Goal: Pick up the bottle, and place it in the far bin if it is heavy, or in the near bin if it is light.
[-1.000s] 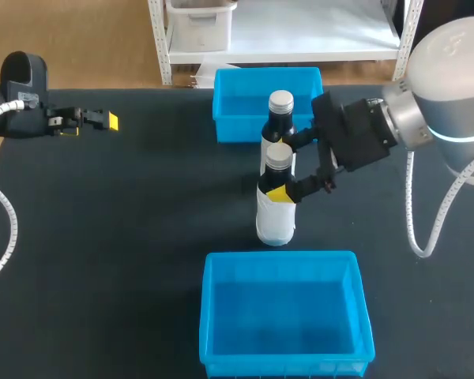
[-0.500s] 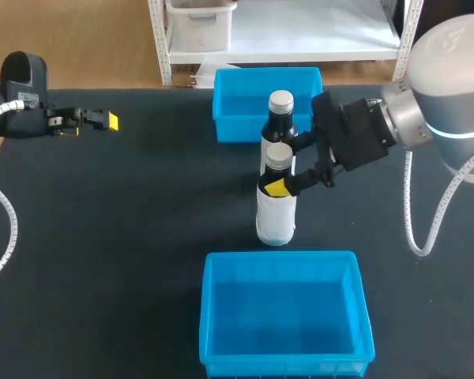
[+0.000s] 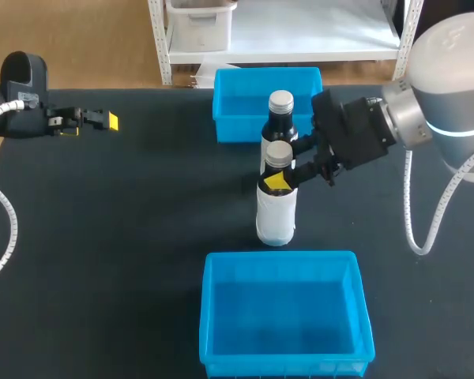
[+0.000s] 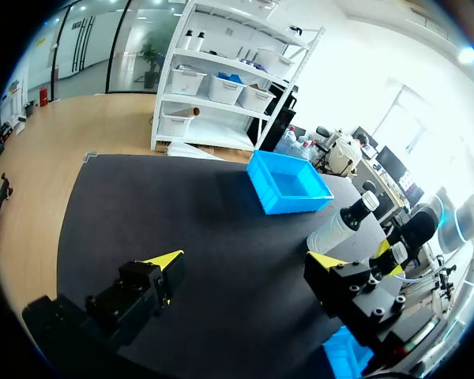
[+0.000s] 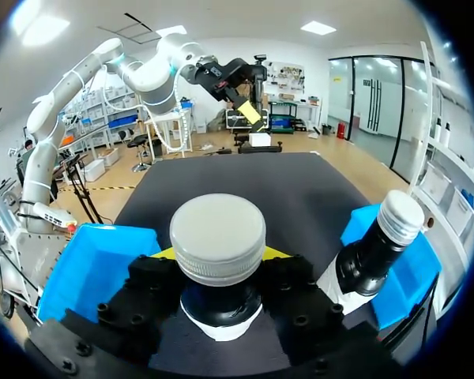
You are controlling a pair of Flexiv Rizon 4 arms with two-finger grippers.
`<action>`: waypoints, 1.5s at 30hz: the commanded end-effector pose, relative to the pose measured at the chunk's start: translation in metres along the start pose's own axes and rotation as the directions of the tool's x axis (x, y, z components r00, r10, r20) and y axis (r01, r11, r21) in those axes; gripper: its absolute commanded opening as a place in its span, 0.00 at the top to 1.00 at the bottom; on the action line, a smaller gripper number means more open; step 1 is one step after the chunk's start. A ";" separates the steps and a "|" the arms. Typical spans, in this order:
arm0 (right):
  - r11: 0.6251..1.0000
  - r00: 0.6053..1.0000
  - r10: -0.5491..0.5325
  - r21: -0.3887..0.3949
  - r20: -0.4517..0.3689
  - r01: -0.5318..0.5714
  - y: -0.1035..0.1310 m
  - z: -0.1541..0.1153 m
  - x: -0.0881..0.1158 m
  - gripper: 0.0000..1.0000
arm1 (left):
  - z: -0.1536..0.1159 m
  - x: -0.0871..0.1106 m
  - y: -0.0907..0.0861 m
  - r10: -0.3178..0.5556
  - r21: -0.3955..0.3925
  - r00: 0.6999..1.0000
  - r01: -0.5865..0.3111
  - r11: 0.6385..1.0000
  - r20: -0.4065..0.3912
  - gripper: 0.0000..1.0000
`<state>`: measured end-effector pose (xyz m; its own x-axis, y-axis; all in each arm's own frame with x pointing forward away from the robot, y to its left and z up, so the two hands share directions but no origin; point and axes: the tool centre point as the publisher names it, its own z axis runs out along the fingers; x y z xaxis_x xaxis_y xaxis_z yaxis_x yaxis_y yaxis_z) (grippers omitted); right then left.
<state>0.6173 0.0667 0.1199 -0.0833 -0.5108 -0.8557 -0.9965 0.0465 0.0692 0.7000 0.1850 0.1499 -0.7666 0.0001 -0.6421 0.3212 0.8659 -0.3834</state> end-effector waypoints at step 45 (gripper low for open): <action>0.992 0.996 -0.080 0.098 0.026 0.077 0.138 -0.045 -0.109 1.00 | 0.000 0.000 0.000 0.000 0.000 1.000 0.000 1.000 0.000 0.00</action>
<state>0.5028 0.0899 0.2475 -0.0035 -0.4932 -0.8699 -0.9988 0.0445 -0.0212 0.7000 0.1850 0.1499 -0.7666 0.0001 -0.6421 0.3212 0.8659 -0.3834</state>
